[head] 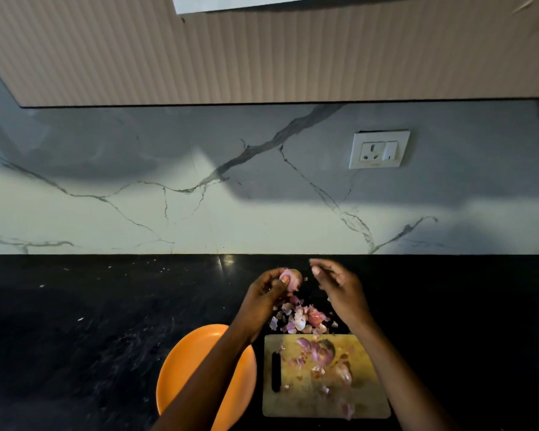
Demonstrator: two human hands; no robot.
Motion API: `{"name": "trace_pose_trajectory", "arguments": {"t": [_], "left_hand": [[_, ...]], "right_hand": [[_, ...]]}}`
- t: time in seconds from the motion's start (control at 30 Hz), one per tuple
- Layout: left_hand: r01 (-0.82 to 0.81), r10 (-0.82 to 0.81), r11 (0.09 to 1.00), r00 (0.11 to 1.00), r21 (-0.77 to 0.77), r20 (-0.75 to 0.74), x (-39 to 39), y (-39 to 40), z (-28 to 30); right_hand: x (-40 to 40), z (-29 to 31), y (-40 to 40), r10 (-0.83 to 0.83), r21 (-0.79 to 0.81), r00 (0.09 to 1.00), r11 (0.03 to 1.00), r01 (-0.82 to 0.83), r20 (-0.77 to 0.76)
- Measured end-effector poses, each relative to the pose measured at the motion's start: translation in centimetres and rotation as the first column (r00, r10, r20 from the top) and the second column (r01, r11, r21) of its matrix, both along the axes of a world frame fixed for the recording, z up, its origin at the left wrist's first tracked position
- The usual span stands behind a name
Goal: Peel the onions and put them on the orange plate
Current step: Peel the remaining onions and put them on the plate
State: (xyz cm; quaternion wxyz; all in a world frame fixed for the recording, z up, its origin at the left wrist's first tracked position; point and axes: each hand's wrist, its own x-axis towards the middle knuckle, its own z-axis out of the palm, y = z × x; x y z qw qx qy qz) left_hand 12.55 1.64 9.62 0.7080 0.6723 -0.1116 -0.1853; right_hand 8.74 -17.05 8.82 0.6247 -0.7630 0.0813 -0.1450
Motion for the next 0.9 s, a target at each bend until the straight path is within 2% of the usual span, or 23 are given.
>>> {"name": "trace_pose_trajectory", "arguments": {"t": [0.17,0.27,0.47,0.6,0.77,0.9], "left_hand": [[-0.023,0.025,0.999,0.998,-0.027,0.058,0.0,0.1,0.1],[-0.001,0.005,0.998,0.998,-0.069,0.065,-0.1,0.1,0.5],[0.021,-0.018,0.999,0.997,-0.045,0.073,-0.1,0.2,0.3],[0.04,-0.039,0.999,0.996,-0.016,0.085,-0.2,0.0,0.3],[0.005,-0.003,0.996,1.0,-0.09,0.026,0.0,-0.2,0.4],[0.026,-0.027,0.995,1.0,-0.098,-0.01,0.1,-0.4,0.3]], "right_hand": [[-0.4,0.8,1.3,0.157,0.065,0.986,0.985,-0.16,0.051],[-0.4,0.8,1.6,0.1,0.135,0.993,0.985,-0.107,0.062],[-0.1,0.0,1.4,0.052,0.027,0.999,0.998,-0.052,-0.008],[0.0,0.7,1.0,-0.068,0.086,0.997,0.994,0.07,-0.021],[-1.0,1.3,1.2,0.148,0.181,0.989,0.972,-0.151,0.029],[-0.7,0.8,1.6,0.099,0.229,0.992,0.967,-0.115,0.081]]}}
